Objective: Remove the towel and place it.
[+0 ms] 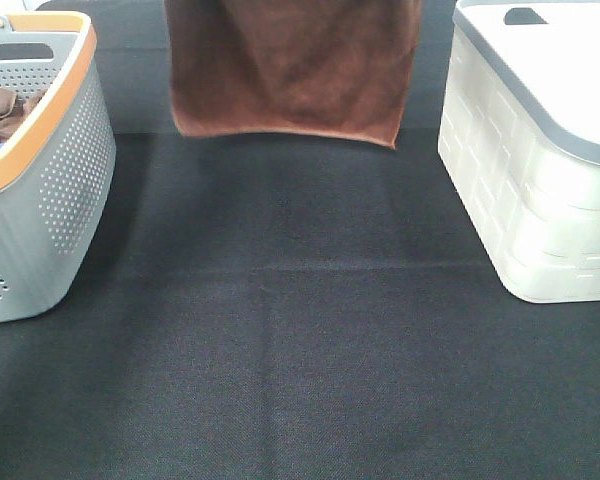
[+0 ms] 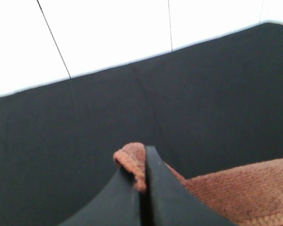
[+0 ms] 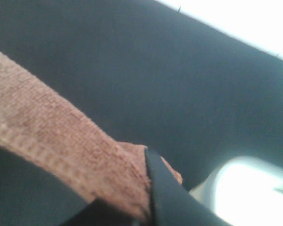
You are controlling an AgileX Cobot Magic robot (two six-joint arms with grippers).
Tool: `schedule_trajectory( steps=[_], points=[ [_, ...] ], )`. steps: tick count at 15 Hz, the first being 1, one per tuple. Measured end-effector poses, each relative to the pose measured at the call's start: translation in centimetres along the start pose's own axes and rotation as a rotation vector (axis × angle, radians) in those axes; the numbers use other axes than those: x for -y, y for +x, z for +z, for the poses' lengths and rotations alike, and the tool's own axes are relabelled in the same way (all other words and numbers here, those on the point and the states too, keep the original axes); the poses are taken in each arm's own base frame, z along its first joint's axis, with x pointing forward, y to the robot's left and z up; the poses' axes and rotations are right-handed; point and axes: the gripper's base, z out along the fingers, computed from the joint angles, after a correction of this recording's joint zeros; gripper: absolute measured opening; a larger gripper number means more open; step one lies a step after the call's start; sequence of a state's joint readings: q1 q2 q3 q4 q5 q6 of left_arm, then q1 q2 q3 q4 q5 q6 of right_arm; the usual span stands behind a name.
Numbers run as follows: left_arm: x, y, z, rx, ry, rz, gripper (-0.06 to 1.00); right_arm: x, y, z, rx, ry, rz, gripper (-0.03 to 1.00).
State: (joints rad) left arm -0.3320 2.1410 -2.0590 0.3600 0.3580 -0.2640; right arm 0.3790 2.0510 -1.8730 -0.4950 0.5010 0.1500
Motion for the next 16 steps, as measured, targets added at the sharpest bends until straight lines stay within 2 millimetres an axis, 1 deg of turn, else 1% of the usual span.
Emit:
schedule_trajectory(
  steps=[1, 2, 3, 6, 9, 10, 12, 13, 15, 16],
  points=[
    [0.0, 0.0, 0.0, 0.0, 0.0, 0.0, 0.0, 0.0, 0.0, 0.0, 0.0, 0.0, 0.0, 0.0],
    [0.3, 1.0, 0.4, -0.071, -0.005, -0.007, 0.0, -0.4, 0.7, 0.5, -0.058, -0.016, 0.02, 0.0],
    [0.8, 2.3, 0.3, -0.203, -0.01, -0.044, 0.0, -0.9, 1.8, 0.7, -0.163, -0.051, 0.06, 0.0],
    [1.1, 4.3, -0.6, -0.452, -0.003, -0.132, 0.0, -1.7, 3.1, 0.3, -0.324, -0.098, 0.088, 0.0],
    [1.9, 5.9, -1.7, -0.668, 0.053, -0.205, 0.0, -2.2, 4.5, -0.4, -0.5, -0.135, 0.119, 0.0],
    [2.1, 6.2, -2.0, -0.718, 0.058, -0.207, 0.0, -2.4, 4.8, -0.7, -0.542, -0.154, 0.133, 0.0],
    [3.2, 6.7, -2.8, -0.814, 0.067, -0.178, 0.0, -2.7, 5.5, -1.2, -0.645, -0.182, 0.148, 0.0],
    [3.8, 7.4, -3.0, -0.858, 0.069, -0.153, 0.0, -2.8, 5.8, -1.4, -0.678, -0.194, 0.155, 0.0],
    [5.4, 9.6, -3.3, -0.945, 0.076, -0.106, 0.0, -3.0, 6.0, -1.7, -0.72, -0.214, 0.153, 0.0],
    [5.4, 9.6, -3.3, -0.945, 0.076, -0.106, 0.0, -3.0, 6.0, -1.7, -0.72, -0.214, 0.153, 0.0]
  ],
)
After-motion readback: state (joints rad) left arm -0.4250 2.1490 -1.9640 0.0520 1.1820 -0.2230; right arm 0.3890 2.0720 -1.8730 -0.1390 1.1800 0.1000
